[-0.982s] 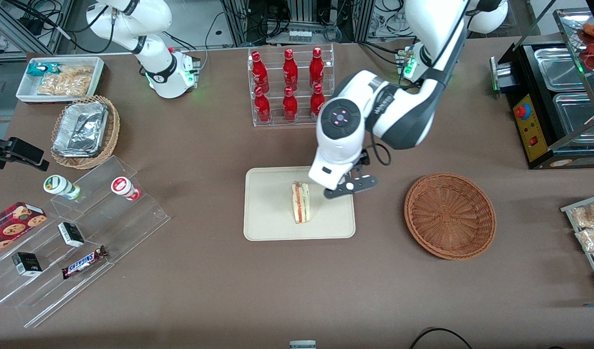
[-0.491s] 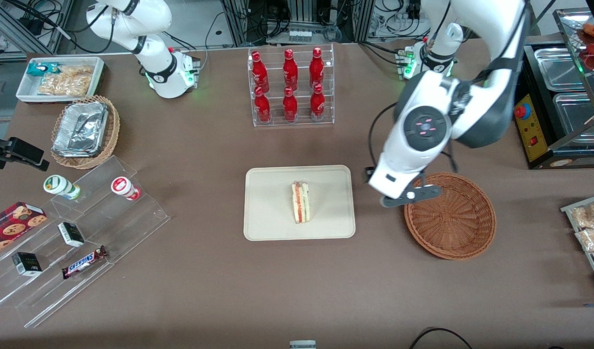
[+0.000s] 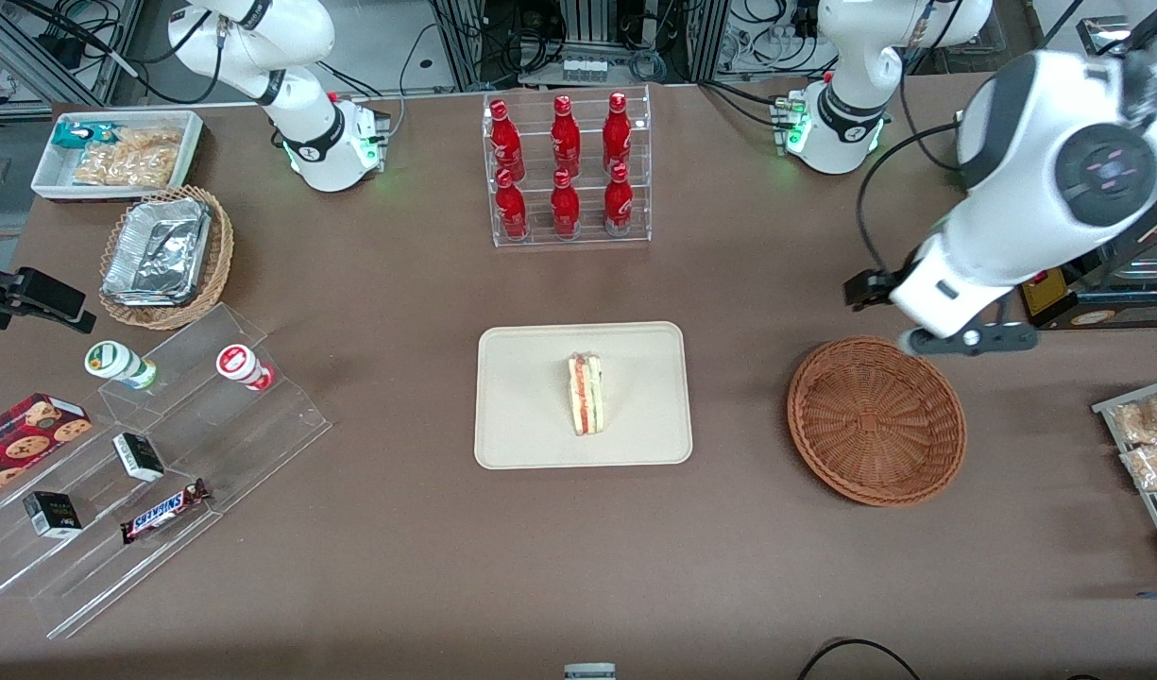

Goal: Place sandwich from basket to tray

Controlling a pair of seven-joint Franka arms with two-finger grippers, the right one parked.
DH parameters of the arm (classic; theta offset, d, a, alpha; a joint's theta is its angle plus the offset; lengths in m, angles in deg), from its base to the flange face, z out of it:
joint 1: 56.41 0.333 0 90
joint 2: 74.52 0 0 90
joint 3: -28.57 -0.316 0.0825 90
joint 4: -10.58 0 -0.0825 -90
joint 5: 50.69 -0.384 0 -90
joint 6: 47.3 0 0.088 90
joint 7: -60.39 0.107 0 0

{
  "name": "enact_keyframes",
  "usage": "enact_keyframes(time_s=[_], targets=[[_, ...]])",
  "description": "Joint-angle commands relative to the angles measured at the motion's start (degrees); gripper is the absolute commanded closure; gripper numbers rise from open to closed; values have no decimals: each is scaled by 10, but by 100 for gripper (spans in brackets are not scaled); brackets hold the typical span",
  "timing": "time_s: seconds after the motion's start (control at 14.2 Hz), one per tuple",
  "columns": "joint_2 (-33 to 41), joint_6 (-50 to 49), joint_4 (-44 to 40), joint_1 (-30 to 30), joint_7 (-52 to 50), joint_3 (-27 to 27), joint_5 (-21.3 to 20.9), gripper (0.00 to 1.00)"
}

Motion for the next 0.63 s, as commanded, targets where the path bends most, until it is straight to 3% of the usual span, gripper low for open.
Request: enact_keyframes(time_s=[0.0,0.28,0.56], targets=[[37,-34,1,56,84,24,-4,0],[23,-39,-66,68,135,-16,-8,0],[21,-35,-71,63,129,-45,-4,0]])
